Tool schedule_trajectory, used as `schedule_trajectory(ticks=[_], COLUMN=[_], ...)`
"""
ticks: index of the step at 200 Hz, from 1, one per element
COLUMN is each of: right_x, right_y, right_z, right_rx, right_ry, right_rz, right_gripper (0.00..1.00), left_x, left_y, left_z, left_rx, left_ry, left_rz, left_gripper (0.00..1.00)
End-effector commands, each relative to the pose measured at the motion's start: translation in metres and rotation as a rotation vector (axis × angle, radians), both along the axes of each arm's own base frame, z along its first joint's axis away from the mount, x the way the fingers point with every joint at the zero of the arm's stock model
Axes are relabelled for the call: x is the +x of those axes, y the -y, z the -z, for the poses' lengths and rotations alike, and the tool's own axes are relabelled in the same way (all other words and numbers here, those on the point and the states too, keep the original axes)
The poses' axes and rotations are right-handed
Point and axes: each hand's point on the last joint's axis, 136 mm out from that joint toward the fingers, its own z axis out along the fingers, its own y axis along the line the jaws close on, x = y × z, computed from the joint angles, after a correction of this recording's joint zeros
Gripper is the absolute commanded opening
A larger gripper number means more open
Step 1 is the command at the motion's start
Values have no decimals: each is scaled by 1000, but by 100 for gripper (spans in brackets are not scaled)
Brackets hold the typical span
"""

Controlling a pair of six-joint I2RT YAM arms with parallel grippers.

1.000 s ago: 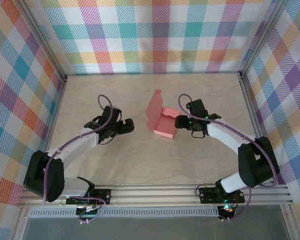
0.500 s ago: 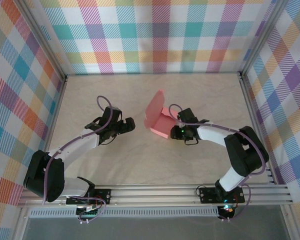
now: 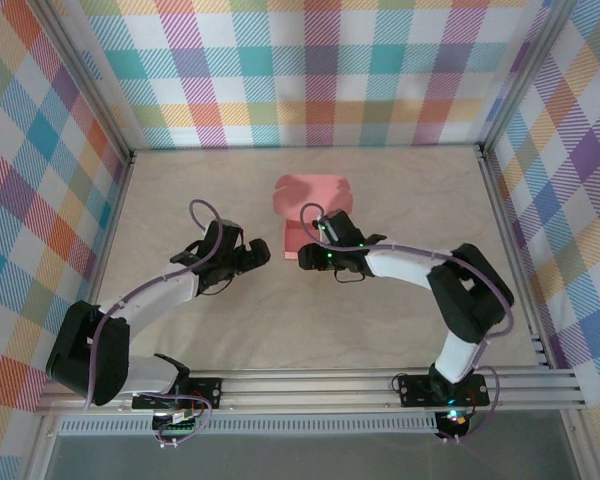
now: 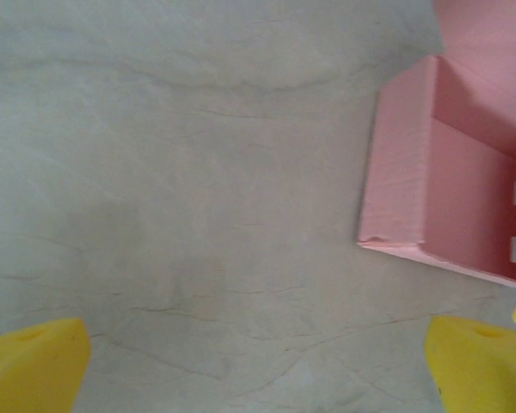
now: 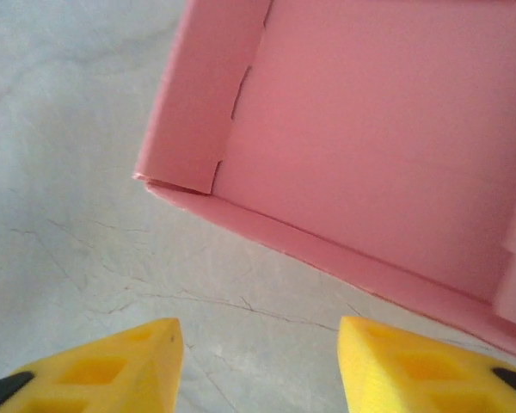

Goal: Fold the paper box

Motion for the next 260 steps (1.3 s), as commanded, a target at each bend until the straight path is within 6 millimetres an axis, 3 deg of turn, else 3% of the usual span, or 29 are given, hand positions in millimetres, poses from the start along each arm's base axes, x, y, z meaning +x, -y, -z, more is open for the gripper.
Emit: schedule_trajectory(ticks=[1, 15, 38, 68, 78, 116, 164, 214, 260], right_x=[4, 11, 31, 54, 60, 77, 85, 86, 85], right_y=[16, 36, 72, 93, 92, 83, 81, 88, 77], right_z=[-42, -54, -53, -43, -39, -26, -11, -1, 5], right_rx=[15, 6, 11, 54, 68, 105, 107, 94, 133], right_ry=[172, 186, 120, 43, 24, -4, -35, -50, -88], right_rz=[-15, 39, 170, 275, 279, 265, 270, 291, 254], right_gripper=[58, 61, 60, 51, 48, 35, 18, 18, 19], left_x=[11, 17, 29, 52, 58, 74, 85, 89, 87], left_y=[31, 44, 62, 66, 68, 77, 79, 79, 82], left_z=[-6, -2, 7, 18, 22, 27, 36, 40, 39], left_rx=[-125, -160, -176, -118, -118, -152, -180, -183, -197], left_ry=[41, 35, -6, -21, -30, -39, -60, -79, -83], left_rz=[63, 87, 139, 163, 169, 182, 179, 179, 188], left_gripper=[92, 86, 80, 64, 58, 49, 36, 33, 31])
